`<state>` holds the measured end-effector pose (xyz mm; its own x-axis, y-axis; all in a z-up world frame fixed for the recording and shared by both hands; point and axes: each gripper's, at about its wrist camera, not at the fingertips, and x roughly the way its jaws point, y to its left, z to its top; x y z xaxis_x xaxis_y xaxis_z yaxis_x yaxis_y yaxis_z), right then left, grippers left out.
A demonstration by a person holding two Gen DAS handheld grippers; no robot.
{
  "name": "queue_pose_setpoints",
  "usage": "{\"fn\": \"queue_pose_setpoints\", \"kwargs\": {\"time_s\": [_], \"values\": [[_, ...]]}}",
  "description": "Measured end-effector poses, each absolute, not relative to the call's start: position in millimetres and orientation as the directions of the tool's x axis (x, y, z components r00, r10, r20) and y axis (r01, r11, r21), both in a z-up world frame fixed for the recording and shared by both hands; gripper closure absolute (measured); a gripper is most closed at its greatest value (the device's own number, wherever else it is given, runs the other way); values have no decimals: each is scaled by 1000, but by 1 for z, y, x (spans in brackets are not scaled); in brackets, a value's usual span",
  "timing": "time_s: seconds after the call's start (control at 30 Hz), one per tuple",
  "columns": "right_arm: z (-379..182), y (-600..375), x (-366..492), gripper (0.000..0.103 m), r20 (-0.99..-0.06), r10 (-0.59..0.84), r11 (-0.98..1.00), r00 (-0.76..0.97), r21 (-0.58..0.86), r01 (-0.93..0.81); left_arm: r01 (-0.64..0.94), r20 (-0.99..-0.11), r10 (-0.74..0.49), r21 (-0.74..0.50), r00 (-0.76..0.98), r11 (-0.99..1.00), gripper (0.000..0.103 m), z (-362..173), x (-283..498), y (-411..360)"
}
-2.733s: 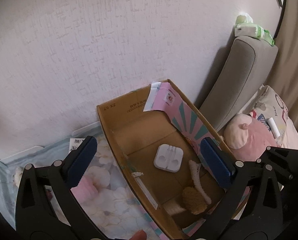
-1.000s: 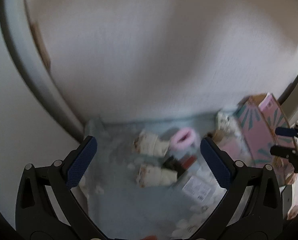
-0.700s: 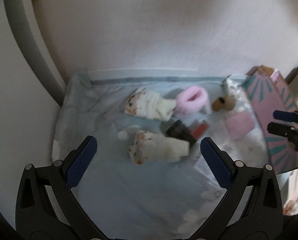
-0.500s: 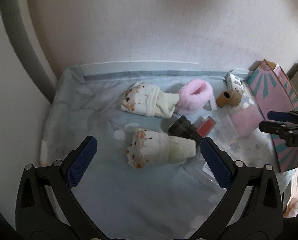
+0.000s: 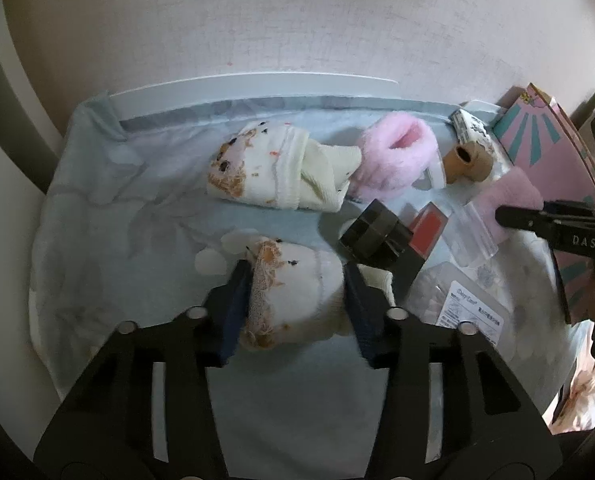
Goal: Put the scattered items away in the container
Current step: 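Return to the tray and grasp a white sock with left tool while right grasps pink slipper, then carry the sock and slipper into the cardboard box and release both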
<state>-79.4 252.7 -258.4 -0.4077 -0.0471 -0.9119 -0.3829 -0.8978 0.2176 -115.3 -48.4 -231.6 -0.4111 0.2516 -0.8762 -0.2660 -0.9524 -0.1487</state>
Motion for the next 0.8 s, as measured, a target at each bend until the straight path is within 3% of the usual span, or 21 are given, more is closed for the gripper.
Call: {"fn": "queue_pose_setpoints", "kwargs": {"time_s": [0.07, 0.17, 0.8], "values": [[-253, 249, -79, 74, -908, -27, -908, -418, 197, -370, -266, -875, 256, -154, -411, -952, 69, -230, -115, -50], [-247, 247, -78, 79, -906, 3, -915, -422, 168, -366, -265, -872, 264, -162, -413, -951, 73, -226, -114, -52], [-168, 252, -45, 80, -861, -20, -895, -508, 242, -375, -257, -826, 277, -166, -491, -952, 73, -132, -103, -33]]}}
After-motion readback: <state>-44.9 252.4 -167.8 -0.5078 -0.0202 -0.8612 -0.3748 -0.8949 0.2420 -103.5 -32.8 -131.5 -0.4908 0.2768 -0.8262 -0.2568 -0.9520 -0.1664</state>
